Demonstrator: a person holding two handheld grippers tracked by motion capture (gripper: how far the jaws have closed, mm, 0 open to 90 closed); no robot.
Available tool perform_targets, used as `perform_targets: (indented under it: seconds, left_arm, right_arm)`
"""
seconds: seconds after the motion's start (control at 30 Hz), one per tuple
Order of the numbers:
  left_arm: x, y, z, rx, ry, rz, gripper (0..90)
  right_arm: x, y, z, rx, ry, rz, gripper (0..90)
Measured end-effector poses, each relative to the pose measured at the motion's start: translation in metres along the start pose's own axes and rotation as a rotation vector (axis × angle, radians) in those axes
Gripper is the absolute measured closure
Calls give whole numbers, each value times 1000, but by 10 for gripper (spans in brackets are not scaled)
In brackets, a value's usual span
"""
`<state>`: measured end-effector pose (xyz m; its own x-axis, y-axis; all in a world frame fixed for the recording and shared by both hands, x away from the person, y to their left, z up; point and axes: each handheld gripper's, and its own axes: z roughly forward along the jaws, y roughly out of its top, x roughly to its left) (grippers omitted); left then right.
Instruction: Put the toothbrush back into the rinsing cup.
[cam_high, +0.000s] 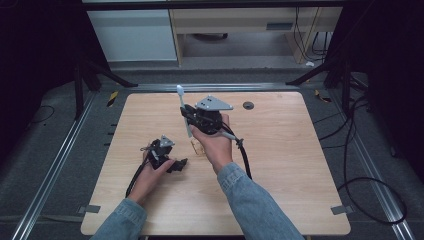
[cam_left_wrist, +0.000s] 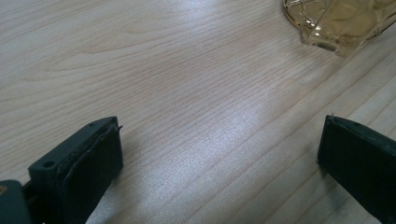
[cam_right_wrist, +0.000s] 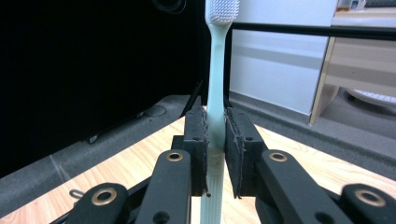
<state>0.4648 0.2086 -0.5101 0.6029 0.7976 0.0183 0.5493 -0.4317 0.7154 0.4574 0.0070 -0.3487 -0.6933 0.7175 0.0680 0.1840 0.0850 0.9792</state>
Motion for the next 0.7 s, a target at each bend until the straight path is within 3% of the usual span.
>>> perform_targets:
  seconds: [0.2, 0.7]
  left_arm:
    - [0, 0, 0, 0, 0, -1, 0]
    - [1, 0, 0, 7, -2, 9, 0]
  right_arm:
    - [0, -2, -1, -34, -11, -18, 792]
    - [-3, -16, 0, -46, -29, -20, 792]
